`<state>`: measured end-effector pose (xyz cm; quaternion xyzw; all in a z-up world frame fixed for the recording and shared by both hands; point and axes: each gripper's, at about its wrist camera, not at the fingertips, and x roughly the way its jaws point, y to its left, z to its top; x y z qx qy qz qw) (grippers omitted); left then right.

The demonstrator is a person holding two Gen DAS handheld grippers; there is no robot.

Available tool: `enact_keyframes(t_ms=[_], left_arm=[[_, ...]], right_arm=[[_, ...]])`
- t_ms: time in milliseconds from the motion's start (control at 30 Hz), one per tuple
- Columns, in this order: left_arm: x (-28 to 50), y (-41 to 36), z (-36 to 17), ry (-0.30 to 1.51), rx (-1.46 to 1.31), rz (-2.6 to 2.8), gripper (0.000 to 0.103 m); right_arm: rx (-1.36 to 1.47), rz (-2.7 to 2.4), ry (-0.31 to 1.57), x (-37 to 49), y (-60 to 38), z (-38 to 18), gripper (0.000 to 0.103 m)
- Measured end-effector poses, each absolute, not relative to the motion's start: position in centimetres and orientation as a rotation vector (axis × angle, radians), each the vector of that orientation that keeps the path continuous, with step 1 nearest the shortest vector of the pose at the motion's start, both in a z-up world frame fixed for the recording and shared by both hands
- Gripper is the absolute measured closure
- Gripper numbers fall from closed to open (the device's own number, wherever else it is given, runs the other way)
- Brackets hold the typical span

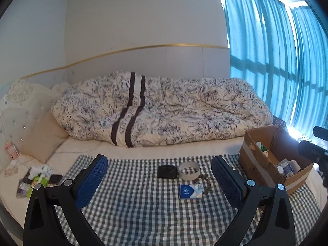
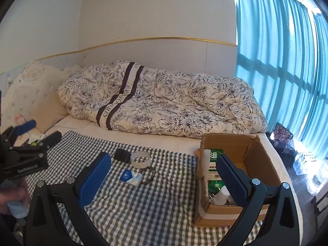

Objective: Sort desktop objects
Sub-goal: 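Move both open tools back toward the remaining items on the checked cloth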

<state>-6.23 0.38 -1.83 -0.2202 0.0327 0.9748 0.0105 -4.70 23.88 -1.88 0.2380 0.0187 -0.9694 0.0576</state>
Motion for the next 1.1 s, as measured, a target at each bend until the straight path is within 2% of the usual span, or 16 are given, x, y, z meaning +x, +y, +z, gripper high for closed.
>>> enact_keyframes(t_ms=[300, 533, 600, 767, 900, 1033, 1100], left_arm=[[-9.0, 0.5, -5.8, 0.053, -0.791, 2.949, 0.000], [-11.8, 1.5, -9.1, 0.060, -0.886, 2.890, 0.000], [-12.6, 1.6, -10.1, 0.059, -0.911, 2.876, 0.000], [-14.7, 1.8, -12.9, 0.058, -0.985, 2.838, 0.000], [-16.4, 2.1, -15.1, 0.044, -1.039, 2.810, 0.000], [-17.9, 2.9, -17.0, 0.044, -1.074, 2.777, 0.000], [-18.6, 3.4, -18.0, 0.053, -1.089, 2.760, 0.000]], right_arm=[[0.772, -2.883, 0.063, -7.6, 23.0, -3.8, 0.000], [0.835, -2.824, 0.091, -10.3, 21.7, -6.2, 0.007], [0.856, -2.813, 0.085, -11.1, 21.6, -7.0, 0.011], [0.924, -2.794, 0.066, -13.4, 21.5, -9.1, 0.034], [0.980, -2.773, 0.049, -15.3, 21.7, -10.9, 0.038], [1.028, -2.753, 0.032, -17.0, 21.9, -12.5, 0.049], [1.054, -2.746, 0.026, -17.8, 22.1, -13.3, 0.051]])
